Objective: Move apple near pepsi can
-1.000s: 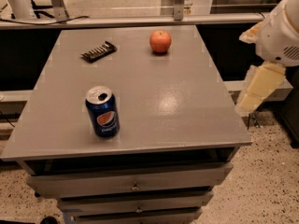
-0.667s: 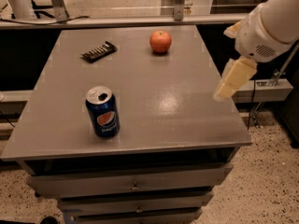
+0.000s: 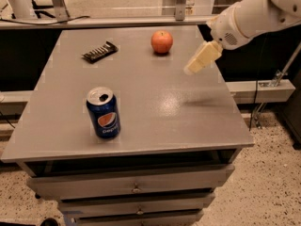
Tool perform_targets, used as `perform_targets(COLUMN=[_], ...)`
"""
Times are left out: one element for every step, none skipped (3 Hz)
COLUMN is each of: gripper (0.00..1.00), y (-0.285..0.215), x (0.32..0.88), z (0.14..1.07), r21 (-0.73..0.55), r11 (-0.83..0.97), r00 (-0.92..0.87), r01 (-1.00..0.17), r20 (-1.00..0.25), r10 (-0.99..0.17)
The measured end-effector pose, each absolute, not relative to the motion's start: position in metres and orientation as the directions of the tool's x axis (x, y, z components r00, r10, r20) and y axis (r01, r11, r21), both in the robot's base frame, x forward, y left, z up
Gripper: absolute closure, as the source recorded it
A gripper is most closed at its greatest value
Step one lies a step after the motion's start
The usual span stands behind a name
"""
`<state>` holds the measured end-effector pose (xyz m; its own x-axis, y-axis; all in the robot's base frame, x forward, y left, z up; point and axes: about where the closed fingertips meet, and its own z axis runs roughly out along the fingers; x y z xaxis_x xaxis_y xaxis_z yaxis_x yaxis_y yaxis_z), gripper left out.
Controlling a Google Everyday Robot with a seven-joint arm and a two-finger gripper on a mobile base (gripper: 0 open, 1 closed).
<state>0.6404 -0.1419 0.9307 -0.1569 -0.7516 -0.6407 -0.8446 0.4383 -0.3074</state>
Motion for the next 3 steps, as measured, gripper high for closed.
perform_targets(gripper=[0.00,0.00,0.00], y=[-0.1241,-0.1213,-0.1200], x=[0.6838,0.6927,0.6930], z=[0.9314,0.9302,0.9294], r21=[-0.239,-0.222,-0.219], r11=[0.514,0.527,0.525], r00=[-0.163,-0.165,-0.164], r01=[-0.824,-0.821,-0.822], r20=[-0.769,-0.791,-0.792], r10=[-0.619,-0.590,-0.588])
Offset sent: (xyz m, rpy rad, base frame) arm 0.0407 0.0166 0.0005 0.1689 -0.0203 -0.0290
